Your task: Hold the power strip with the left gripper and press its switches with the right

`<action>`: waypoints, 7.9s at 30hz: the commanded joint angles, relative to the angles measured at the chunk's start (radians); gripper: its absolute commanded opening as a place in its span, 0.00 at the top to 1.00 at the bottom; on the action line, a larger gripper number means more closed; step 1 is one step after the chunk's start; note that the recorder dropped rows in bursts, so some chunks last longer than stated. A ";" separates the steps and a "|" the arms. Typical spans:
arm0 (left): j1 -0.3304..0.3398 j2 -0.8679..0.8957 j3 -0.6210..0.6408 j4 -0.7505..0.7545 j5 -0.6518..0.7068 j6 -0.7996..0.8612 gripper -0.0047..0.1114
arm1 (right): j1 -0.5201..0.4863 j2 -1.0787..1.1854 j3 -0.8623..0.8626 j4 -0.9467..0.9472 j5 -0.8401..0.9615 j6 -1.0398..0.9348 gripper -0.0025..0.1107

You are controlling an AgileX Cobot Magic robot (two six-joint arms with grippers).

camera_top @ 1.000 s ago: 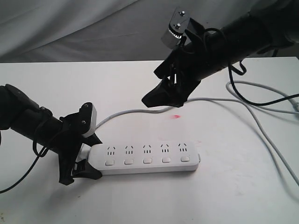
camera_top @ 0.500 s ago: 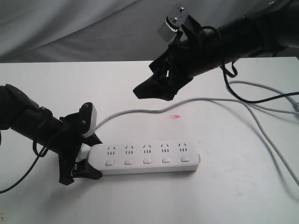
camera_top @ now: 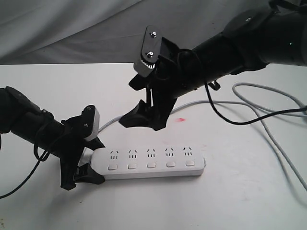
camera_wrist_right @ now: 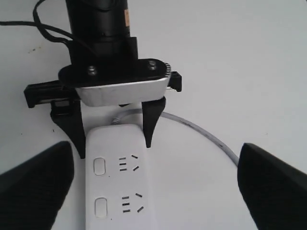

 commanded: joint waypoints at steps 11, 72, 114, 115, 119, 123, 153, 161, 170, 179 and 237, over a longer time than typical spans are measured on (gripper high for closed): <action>-0.007 0.001 -0.005 -0.008 -0.034 0.003 0.96 | 0.110 0.163 0.005 -0.023 -0.214 -0.029 0.23; -0.007 0.001 -0.005 -0.008 -0.087 0.003 0.96 | 0.179 0.259 -0.008 0.055 -0.354 -0.105 0.23; -0.007 0.001 -0.005 -0.008 -0.087 0.003 0.96 | 0.179 0.313 -0.043 -0.088 -0.326 -0.053 0.23; -0.007 0.001 -0.005 -0.008 -0.087 0.003 0.96 | 0.179 0.313 -0.043 -0.088 -0.326 -0.053 0.23; -0.007 0.001 -0.005 -0.008 -0.087 0.003 0.96 | 0.179 0.313 -0.043 -0.096 -0.326 -0.053 0.23; -0.007 0.001 -0.005 -0.008 -0.087 0.003 0.96 | 0.179 0.313 -0.043 -0.104 -0.326 -0.053 0.23; -0.007 0.001 -0.005 -0.008 -0.087 0.003 0.96 | 0.189 0.345 -0.043 -0.179 -0.364 -0.010 0.23; -0.007 0.001 -0.005 -0.008 -0.087 0.003 0.96 | 0.189 0.283 -0.043 -0.119 -0.332 -0.006 0.23; -0.007 0.001 -0.005 -0.008 -0.087 0.003 0.96 | 0.187 0.228 -0.043 -0.101 -0.303 0.019 0.23; -0.007 0.001 -0.005 -0.008 -0.087 0.003 0.96 | 0.178 0.228 -0.043 -0.113 -0.297 0.023 0.23; -0.007 0.001 -0.005 -0.008 -0.087 0.003 0.96 | 0.116 0.289 -0.043 -0.293 -0.256 0.109 0.23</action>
